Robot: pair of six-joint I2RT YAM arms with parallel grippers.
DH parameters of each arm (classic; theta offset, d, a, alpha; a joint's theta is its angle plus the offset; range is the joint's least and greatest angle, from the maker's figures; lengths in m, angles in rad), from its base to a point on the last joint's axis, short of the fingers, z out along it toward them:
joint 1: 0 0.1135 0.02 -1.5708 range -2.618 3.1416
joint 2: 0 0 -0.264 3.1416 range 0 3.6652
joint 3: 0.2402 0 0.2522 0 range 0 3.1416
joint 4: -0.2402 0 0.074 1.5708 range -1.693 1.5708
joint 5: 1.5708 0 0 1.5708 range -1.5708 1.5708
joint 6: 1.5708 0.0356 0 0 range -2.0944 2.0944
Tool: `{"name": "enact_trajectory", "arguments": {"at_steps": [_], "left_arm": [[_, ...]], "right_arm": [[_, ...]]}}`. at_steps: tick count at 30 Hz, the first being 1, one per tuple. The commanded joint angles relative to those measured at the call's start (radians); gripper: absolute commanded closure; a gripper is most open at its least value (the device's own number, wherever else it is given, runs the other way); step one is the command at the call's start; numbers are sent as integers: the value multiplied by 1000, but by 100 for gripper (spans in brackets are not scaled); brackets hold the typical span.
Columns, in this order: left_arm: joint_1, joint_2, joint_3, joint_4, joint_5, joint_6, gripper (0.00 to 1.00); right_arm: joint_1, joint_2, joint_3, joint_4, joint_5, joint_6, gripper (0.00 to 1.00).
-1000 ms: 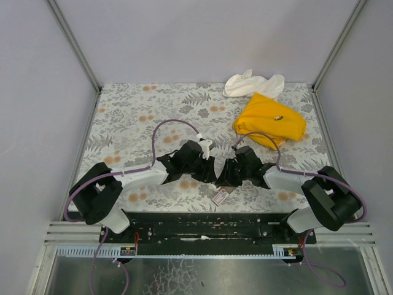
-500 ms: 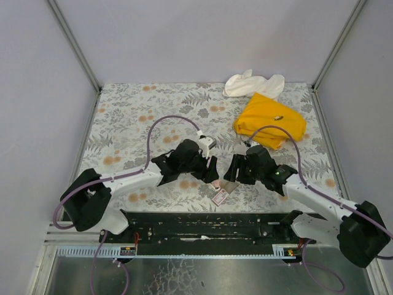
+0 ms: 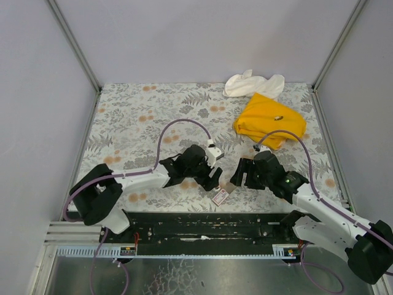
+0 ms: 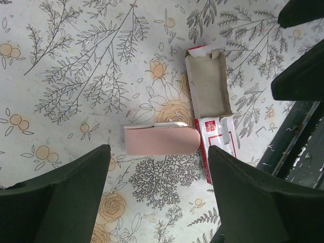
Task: Load the staples into the stapler
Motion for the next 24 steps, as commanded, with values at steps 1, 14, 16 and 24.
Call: {"name": "enact_trajectory", "arguments": {"at_steps": [1, 14, 16, 24], "left_arm": [[-16, 27, -13, 43, -38, 64, 23], [-24, 130, 14, 113, -166, 34, 29], [-23, 144, 26, 122, -162, 39, 28], [-23, 218, 88, 107, -152, 70, 28]], "right_arm": [[-8, -27, -1, -17, 40, 13, 18], [-9, -50, 0, -25, 36, 31, 14], [-9, -50, 0, -24, 35, 32, 14], [-9, -58, 2, -34, 34, 34, 14]]}}
